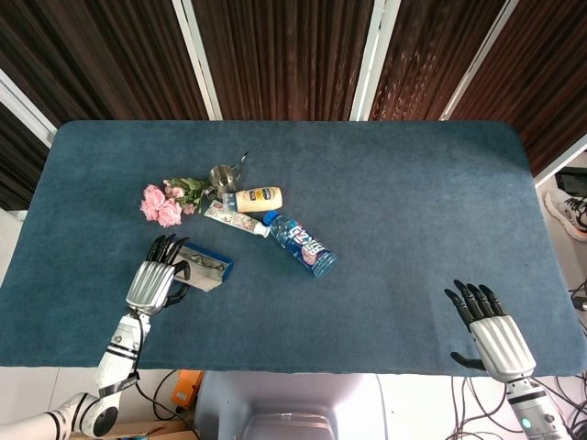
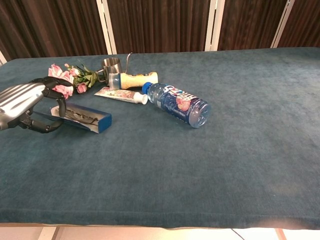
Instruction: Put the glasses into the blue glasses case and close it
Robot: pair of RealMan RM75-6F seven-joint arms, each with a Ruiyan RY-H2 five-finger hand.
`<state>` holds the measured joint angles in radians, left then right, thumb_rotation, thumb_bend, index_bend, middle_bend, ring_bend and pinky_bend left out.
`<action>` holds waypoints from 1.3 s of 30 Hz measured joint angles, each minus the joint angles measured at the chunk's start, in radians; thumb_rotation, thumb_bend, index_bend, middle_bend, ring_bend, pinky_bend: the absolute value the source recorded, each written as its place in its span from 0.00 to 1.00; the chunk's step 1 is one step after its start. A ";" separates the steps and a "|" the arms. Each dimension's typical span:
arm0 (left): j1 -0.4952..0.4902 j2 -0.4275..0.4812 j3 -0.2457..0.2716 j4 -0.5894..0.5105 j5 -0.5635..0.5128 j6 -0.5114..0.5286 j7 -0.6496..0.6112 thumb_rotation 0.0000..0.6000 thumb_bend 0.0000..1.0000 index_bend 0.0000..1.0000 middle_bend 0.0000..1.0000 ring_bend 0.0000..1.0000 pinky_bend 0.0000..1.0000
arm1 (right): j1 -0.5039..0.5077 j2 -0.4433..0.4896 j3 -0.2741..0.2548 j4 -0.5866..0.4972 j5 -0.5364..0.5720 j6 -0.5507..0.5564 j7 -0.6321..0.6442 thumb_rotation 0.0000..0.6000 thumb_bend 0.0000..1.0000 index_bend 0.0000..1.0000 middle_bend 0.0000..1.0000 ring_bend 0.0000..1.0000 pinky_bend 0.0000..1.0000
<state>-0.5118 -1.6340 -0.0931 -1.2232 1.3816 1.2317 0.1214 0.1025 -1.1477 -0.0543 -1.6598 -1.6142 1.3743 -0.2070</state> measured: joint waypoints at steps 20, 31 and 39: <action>-0.075 0.015 -0.099 -0.067 -0.179 -0.150 0.206 1.00 0.57 0.67 0.10 0.00 0.04 | 0.006 0.000 0.002 0.000 0.008 -0.009 0.004 1.00 0.22 0.00 0.00 0.00 0.00; -0.143 -0.005 -0.175 -0.049 -0.318 -0.198 0.316 1.00 0.57 0.66 0.10 0.00 0.05 | 0.007 0.011 0.007 -0.001 0.013 -0.005 0.028 1.00 0.22 0.00 0.00 0.00 0.00; -0.179 -0.019 -0.199 -0.002 -0.399 -0.246 0.329 1.00 0.56 0.66 0.10 0.00 0.05 | 0.005 0.011 0.007 -0.004 0.016 -0.002 0.026 1.00 0.22 0.00 0.00 0.00 0.00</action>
<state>-0.6912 -1.6530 -0.2918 -1.2252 0.9828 0.9855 0.4503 0.1073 -1.1364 -0.0471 -1.6637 -1.5985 1.3725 -0.1805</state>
